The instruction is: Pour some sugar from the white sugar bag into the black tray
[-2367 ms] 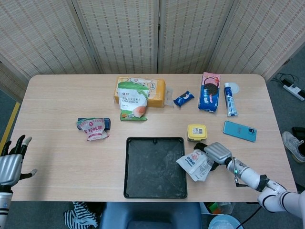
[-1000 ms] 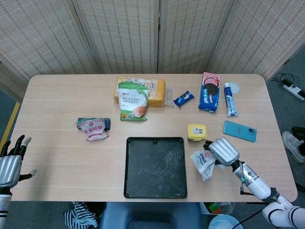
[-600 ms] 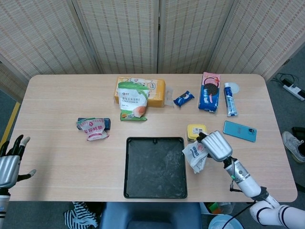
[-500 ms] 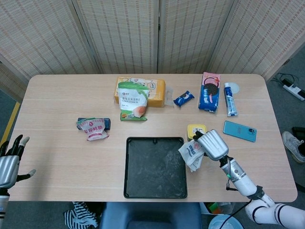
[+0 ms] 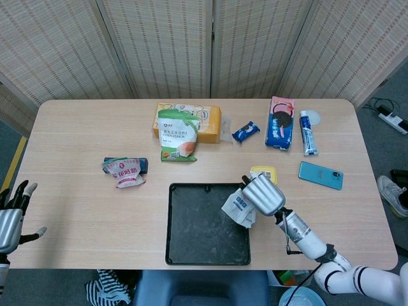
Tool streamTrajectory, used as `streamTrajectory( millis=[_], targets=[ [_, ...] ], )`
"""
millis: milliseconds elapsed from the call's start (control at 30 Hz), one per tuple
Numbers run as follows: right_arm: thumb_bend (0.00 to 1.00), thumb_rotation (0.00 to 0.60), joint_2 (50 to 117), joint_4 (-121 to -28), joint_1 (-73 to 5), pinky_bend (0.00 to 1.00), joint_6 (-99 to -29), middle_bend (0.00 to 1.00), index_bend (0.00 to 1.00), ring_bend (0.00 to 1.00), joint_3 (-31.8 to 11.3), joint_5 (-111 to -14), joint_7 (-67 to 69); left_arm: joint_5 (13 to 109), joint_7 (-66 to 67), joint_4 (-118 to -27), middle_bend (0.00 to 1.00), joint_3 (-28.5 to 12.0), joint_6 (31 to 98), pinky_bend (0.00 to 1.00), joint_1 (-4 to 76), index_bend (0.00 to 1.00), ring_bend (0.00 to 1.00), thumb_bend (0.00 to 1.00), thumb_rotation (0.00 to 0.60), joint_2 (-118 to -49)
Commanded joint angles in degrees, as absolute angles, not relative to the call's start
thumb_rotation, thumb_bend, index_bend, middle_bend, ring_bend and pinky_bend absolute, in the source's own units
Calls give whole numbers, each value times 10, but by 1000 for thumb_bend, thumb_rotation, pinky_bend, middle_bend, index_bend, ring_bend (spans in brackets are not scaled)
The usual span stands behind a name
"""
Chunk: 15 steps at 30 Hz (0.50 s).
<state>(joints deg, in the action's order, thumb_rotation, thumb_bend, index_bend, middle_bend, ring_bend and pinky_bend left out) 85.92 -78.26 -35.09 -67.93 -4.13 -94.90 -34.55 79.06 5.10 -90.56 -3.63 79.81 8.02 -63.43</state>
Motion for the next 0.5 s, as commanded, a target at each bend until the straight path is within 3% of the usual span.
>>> streamTrajectory(
  millis=[33, 500],
  targets=[
    [202, 600, 861, -788, -357, 1000, -683, 672, 809, 956, -39, -969, -388, 792, 48, -906, 0, -36, 797, 0, 80, 0, 309, 173, 600, -633],
    [202, 600, 872, -782, -359, 1000, -701, 675, 810, 958, -42, -991, -451, 792, 48, -906, 0, -37, 797, 0, 80, 0, 309, 172, 600, -633]
  ],
)
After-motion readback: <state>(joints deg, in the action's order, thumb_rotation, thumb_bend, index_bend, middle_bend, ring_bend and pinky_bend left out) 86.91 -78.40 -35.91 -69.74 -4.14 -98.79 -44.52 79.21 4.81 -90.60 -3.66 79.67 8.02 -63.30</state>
